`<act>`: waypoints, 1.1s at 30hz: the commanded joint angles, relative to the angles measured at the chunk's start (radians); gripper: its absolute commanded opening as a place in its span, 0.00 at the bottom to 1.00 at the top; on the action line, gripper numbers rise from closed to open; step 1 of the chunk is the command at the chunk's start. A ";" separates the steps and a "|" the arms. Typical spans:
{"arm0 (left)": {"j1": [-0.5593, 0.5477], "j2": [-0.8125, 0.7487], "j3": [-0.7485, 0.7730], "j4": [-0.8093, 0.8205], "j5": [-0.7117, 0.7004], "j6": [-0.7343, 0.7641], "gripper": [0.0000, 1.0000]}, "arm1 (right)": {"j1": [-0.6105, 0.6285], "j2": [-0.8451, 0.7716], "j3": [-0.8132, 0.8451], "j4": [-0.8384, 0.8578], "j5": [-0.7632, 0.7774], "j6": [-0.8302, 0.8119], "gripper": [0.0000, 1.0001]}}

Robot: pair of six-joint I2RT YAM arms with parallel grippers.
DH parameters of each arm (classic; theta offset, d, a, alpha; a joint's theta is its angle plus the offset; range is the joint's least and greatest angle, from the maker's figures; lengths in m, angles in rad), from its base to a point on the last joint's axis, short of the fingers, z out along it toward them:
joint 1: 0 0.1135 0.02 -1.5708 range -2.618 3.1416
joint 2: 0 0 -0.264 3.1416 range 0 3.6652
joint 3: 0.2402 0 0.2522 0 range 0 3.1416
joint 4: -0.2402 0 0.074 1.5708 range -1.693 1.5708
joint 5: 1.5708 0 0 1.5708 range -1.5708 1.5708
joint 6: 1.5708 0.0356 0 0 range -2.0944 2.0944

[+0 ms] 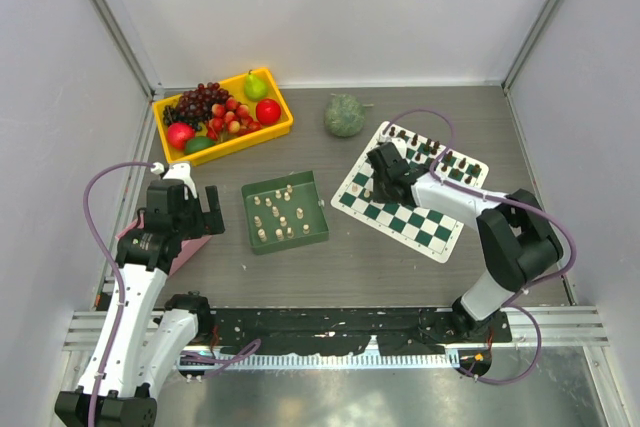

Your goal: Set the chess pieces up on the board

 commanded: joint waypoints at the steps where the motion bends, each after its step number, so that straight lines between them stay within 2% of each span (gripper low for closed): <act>1: 0.006 0.003 0.028 0.007 -0.013 0.013 1.00 | -0.010 0.022 -0.006 0.059 -0.004 0.008 0.10; 8: 0.006 0.003 0.025 0.004 -0.015 0.013 1.00 | -0.021 0.071 -0.003 0.071 -0.019 0.012 0.10; 17: 0.004 0.003 0.027 0.004 -0.013 0.015 1.00 | -0.020 0.028 -0.031 0.071 -0.019 0.008 0.19; 23: 0.004 0.004 0.027 0.004 -0.012 0.016 1.00 | -0.021 0.023 -0.021 0.068 -0.022 0.008 0.14; 33: 0.004 0.003 0.027 0.007 -0.010 0.015 0.99 | -0.020 0.028 -0.009 0.068 -0.005 0.005 0.14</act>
